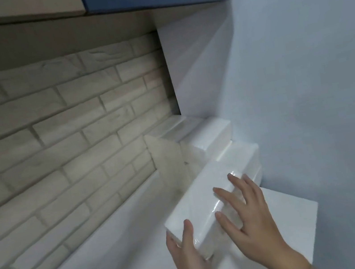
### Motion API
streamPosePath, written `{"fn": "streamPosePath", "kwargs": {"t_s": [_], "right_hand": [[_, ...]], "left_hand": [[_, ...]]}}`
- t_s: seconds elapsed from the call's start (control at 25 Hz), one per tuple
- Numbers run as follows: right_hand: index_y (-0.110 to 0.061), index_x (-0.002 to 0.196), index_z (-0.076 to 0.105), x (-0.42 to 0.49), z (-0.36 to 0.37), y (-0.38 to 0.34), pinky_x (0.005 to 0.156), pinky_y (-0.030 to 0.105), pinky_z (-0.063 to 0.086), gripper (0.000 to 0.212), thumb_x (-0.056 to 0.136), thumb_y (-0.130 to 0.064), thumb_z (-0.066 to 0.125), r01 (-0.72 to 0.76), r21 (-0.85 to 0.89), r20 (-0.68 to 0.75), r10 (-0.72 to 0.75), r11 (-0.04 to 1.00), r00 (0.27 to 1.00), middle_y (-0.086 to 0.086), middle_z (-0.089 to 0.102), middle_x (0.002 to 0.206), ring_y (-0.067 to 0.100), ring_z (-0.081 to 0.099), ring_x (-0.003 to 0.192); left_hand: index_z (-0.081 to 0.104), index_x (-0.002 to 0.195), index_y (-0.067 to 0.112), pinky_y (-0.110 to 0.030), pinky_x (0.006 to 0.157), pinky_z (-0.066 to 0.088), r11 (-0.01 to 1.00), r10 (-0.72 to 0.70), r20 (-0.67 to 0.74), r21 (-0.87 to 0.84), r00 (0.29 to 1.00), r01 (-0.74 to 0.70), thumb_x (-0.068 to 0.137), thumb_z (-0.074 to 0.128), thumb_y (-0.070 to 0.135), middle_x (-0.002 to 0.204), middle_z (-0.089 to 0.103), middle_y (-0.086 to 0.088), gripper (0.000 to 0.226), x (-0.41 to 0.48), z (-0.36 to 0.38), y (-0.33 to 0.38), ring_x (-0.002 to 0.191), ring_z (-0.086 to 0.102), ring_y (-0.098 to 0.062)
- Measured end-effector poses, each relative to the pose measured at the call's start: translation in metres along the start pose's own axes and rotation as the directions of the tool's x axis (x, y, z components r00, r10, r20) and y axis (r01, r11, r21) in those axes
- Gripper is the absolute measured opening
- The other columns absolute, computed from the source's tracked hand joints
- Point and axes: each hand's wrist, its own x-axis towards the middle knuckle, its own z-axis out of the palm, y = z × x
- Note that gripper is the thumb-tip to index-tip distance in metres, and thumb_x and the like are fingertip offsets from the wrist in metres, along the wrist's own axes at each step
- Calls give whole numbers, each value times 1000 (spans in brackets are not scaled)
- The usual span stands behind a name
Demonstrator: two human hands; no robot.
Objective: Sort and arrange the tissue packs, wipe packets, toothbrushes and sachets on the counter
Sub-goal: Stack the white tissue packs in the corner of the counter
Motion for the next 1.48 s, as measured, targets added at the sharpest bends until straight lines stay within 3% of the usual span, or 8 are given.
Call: {"fn": "streamPosePath", "kwargs": {"t_s": [0.24,0.44,0.56,0.68,0.84,1.12,1.28,1.48], "right_hand": [[-50,150,41,55,-9,49,124,34,18,48,104,-59,33,3,-95,118,9,996,993,-15,14,170,11,5,158],[-47,155,31,91,-12,92,126,30,17,61,99,-68,23,-116,-92,215,133,989,968,-22,9,168,-1,-6,156],[-44,152,40,121,-18,118,126,35,22,54,101,-63,36,-207,-26,247,207,978,947,-23,17,167,-1,2,156],[-43,147,48,142,-22,133,125,30,22,46,102,-55,46,-208,-9,271,203,978,941,-22,29,163,-1,12,154],[-41,146,49,145,-19,137,118,19,16,45,102,-52,49,-195,4,280,186,981,942,-17,33,162,3,15,154],[-35,141,55,151,-21,136,115,19,18,40,103,-44,54,-215,17,317,199,976,927,-13,41,154,10,25,150],[-38,129,60,161,-29,121,102,30,36,29,105,-44,45,-268,-36,340,264,963,903,-17,48,141,12,40,133],[-40,113,61,177,-43,94,99,46,47,35,98,-58,35,-324,-167,415,364,931,834,-11,54,132,18,51,123]], "left_hand": [[28,146,58,-46,110,40,992,45,65,118,997,-52,94,61,55,147,46,27,62,31,94,-17,131,52,-4],[17,160,39,-37,125,18,976,-85,165,214,983,49,100,39,63,166,15,20,68,71,145,-37,152,16,-4],[18,161,36,-39,127,16,942,-148,191,326,970,80,96,32,71,167,17,16,75,89,166,-43,153,20,-8],[12,161,39,-31,118,19,938,-76,150,347,986,19,105,31,56,165,19,16,61,96,179,-44,152,21,-9],[26,158,39,-29,103,30,933,4,60,359,998,-25,105,41,44,161,32,8,54,96,180,-47,145,35,-16],[44,151,32,-33,101,39,931,-5,68,363,998,-20,99,56,38,147,48,11,54,103,170,-39,128,50,-14],[44,150,33,-43,116,36,904,-84,164,427,983,6,100,52,43,147,49,13,51,98,154,-21,134,46,-15],[55,137,28,-42,107,43,868,-115,182,496,977,9,100,52,41,138,55,7,39,79,136,1,126,51,-18]]}}
